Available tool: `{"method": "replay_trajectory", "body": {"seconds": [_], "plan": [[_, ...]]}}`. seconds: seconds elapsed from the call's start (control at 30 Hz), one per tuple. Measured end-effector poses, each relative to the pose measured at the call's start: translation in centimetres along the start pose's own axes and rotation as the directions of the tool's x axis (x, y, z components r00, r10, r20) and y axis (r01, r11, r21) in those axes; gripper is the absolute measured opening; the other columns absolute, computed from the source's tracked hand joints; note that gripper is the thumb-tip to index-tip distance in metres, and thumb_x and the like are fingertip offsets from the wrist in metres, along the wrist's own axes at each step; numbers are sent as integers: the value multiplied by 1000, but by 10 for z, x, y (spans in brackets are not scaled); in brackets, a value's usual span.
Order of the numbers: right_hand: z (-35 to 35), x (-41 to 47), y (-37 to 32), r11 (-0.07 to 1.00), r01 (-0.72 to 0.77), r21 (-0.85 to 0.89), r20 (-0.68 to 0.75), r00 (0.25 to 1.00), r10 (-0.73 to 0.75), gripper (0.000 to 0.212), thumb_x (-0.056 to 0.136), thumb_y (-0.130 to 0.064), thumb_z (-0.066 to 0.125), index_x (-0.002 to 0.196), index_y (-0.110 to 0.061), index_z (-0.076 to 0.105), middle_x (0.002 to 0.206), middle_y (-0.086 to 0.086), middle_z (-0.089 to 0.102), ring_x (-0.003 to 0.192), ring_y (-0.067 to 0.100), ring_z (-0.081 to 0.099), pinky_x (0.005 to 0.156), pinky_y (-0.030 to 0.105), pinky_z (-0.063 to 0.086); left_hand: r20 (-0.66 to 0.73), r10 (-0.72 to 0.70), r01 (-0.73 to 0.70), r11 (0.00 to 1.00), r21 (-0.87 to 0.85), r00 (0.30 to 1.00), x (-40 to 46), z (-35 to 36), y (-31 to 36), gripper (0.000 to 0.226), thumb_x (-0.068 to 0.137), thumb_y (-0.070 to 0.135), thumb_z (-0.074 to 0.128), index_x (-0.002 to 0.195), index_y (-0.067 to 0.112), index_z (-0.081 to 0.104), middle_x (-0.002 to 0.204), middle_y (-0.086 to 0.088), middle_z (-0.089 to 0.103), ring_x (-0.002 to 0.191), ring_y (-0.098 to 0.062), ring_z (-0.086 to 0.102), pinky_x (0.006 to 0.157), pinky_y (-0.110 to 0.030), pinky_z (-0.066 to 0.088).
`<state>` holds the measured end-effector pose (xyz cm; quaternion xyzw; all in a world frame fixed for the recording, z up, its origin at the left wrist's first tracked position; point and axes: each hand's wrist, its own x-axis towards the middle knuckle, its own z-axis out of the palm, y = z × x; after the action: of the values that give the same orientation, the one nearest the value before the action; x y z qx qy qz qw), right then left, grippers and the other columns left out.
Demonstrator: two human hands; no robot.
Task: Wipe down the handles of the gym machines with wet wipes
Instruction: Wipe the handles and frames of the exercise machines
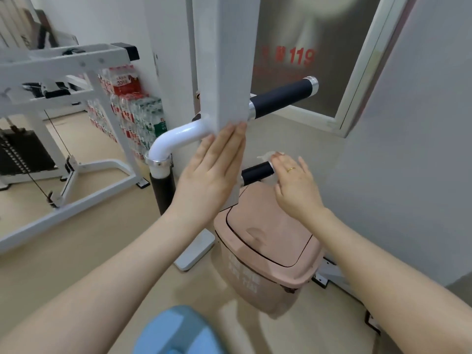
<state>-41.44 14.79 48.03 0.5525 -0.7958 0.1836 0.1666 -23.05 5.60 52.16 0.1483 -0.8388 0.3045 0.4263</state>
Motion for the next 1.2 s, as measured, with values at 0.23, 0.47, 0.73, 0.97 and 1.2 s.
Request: {"method": "replay_trajectory", "body": {"seconds": [0.23,0.47,0.73,0.97,1.2], "plan": [[12,8,-7,939,213,268,22,974,-227,58,77,4,25,129,-11,48,133,4,49,126,21,40,113,35,20,-92,51,-32,980,197,994,2,11,-3,54,81,20,63,130,5,49,139,-2,50,128,-17,37,102,-33,28],[23,12,-43,925,325,199,-91,945,-313,20,85,-1,45,100,-7,57,99,8,58,91,19,44,78,23,29,-128,88,-58,973,222,988,0,20,-7,47,86,24,59,128,7,50,141,-1,47,128,-17,37,103,-34,28],[30,24,-38,977,72,198,-167,985,-39,27,89,-7,34,101,-4,58,107,13,60,106,27,51,91,33,39,-90,110,-89,974,210,990,2,25,-10,46,84,19,53,128,6,49,141,-3,48,130,-19,35,106,-36,28],[38,30,-4,974,-116,193,-151,978,146,35,98,-17,30,122,-7,52,133,10,52,131,24,40,101,36,38,-10,118,-115,980,160,993,2,24,-17,57,78,13,63,131,1,47,142,-12,44,133,-28,29,113,-40,12],[40,22,-28,980,165,115,-178,974,-143,36,89,-9,37,118,-6,58,124,10,60,118,26,54,93,35,47,12,108,-108,988,113,994,1,23,-18,54,79,10,62,130,1,45,141,-14,44,132,-30,29,113,-41,14]]}}
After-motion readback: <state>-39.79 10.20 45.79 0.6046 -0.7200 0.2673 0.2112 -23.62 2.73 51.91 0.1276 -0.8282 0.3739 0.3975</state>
